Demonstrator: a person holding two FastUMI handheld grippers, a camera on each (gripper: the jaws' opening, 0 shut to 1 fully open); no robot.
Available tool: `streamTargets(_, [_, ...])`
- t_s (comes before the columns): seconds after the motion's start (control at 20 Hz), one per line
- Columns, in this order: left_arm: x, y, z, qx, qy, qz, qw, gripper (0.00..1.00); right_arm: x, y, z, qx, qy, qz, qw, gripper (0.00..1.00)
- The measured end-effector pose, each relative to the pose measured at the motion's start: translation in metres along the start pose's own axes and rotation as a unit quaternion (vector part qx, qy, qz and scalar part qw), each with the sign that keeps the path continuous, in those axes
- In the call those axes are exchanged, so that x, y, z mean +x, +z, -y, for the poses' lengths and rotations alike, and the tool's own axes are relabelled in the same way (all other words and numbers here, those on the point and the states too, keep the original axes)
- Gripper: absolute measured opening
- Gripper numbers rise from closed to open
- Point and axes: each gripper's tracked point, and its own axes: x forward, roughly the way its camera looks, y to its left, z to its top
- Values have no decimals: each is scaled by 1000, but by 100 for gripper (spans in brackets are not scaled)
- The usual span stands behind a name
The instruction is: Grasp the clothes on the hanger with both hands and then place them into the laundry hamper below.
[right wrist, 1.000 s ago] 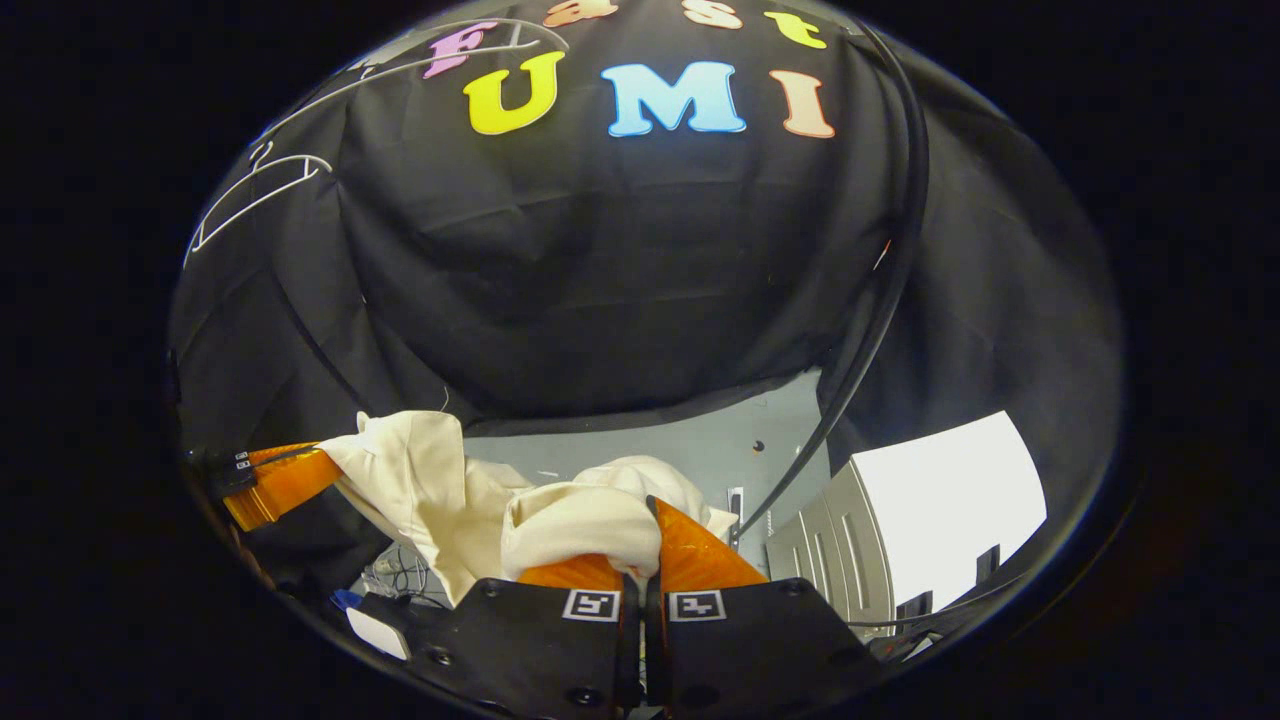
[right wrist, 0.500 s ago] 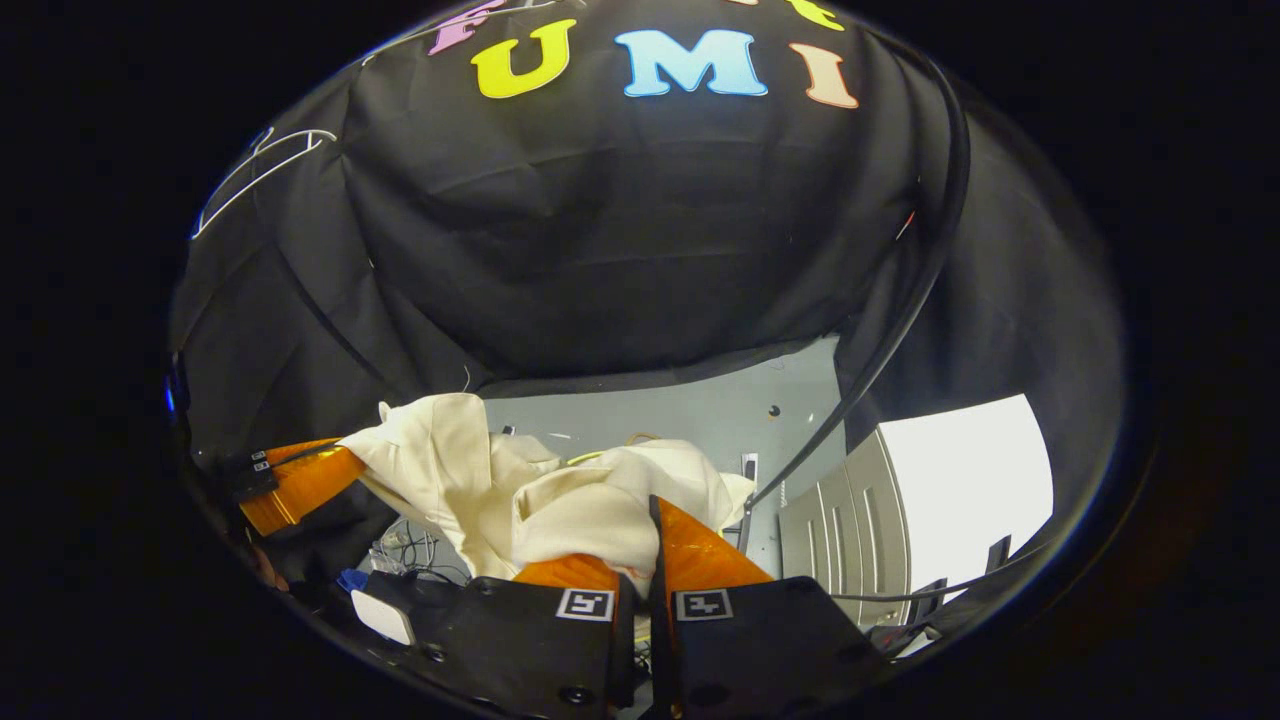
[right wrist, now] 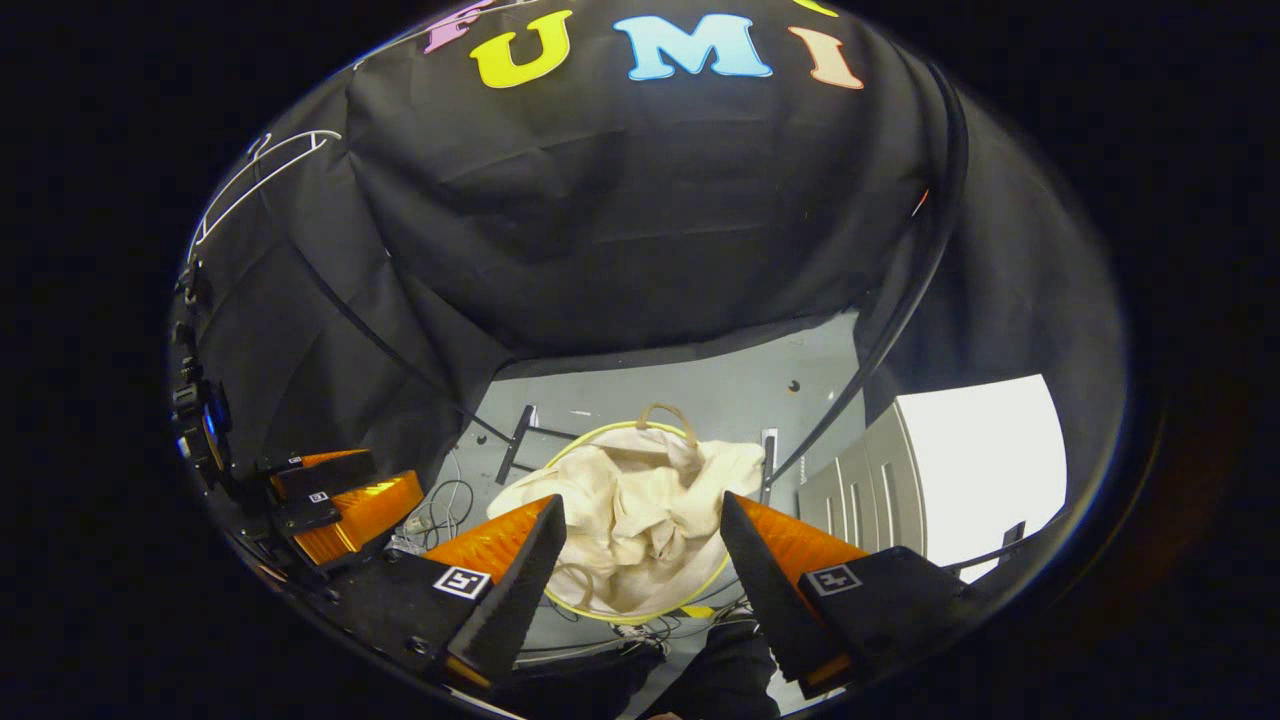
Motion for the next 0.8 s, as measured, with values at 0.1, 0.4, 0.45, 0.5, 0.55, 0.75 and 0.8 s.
streamTargets(0.1, [-7, -13, -6, -12, 10, -8, 1000, 96, -10, -6, 11, -4, -12, 3, 1000, 98])
streamTargets(0.4, [-38, -30, -6, -33, 36, -14, 999, 96, -39, -2, 48, 13, -31, 31, 999, 98])
streamTargets(0.45, [-44, -25, -5, -28, 45, -9, 999, 96, -42, 5, 55, 12, -33, 39, 999, 98])
streamTargets(0.5, [-51, -20, -2, -24, 53, -2, 998, 96, -47, 10, 62, 8, -35, 48, 998, 98])
streamTargets(0.55, [-59, -12, 2, -23, 61, 5, 998, 96, -52, 16, 69, 3, -36, 59, 998, 98])
streamTargets(0.75, [-102, 39, 32, -34, 90, 60, 994, 96, -77, 51, 98, -8, -42, 117, 992, 98])
streamTargets(0.8, [-114, 57, 39, -34, 98, 84, 991, 96, -84, 62, 104, -11, -44, 138, 989, 98])
